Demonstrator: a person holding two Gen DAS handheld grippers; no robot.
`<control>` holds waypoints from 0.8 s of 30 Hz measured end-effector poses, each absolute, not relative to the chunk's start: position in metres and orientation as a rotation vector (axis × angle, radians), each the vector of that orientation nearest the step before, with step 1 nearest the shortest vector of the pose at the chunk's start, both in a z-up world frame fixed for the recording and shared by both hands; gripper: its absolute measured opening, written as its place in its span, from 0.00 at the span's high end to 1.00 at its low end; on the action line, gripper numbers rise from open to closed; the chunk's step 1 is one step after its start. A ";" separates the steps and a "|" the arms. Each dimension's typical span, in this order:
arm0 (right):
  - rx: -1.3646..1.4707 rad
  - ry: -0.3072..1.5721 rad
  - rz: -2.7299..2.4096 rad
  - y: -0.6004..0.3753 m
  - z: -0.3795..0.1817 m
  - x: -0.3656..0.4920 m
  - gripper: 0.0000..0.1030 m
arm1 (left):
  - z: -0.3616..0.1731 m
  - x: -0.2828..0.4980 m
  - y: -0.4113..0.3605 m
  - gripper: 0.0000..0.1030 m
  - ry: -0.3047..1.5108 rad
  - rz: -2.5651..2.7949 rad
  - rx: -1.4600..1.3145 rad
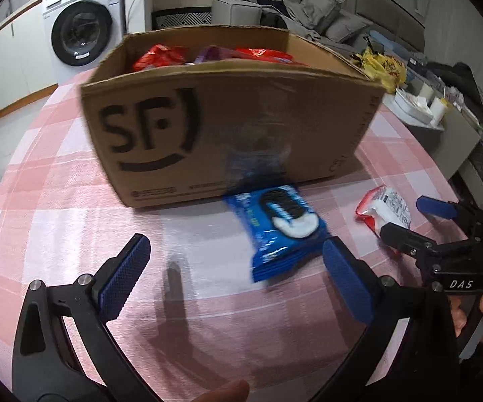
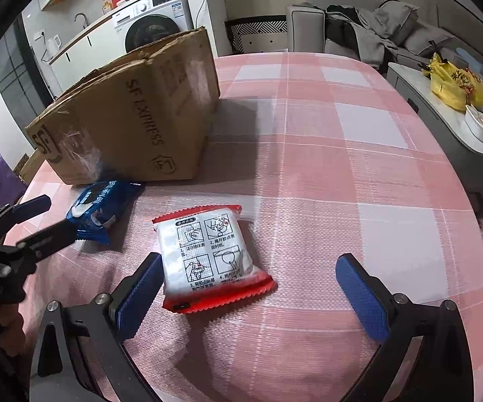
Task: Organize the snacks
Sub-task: 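Move both tools toward the blue Oreo pack and white bread pack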
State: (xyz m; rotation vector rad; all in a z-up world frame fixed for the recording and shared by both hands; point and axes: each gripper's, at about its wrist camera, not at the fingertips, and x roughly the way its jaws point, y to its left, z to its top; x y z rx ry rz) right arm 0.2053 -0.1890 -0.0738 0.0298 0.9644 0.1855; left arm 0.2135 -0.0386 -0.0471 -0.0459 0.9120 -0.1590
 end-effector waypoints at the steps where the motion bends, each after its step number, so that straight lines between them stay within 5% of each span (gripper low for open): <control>1: 0.029 0.963 0.193 -0.190 -0.074 0.205 0.00 | -0.047 0.214 -0.043 0.00 0.909 -0.157 -0.024; 24: 0.018 0.949 0.244 -0.190 -0.072 0.198 0.00 | -0.067 0.231 -0.058 0.01 0.952 -0.155 0.038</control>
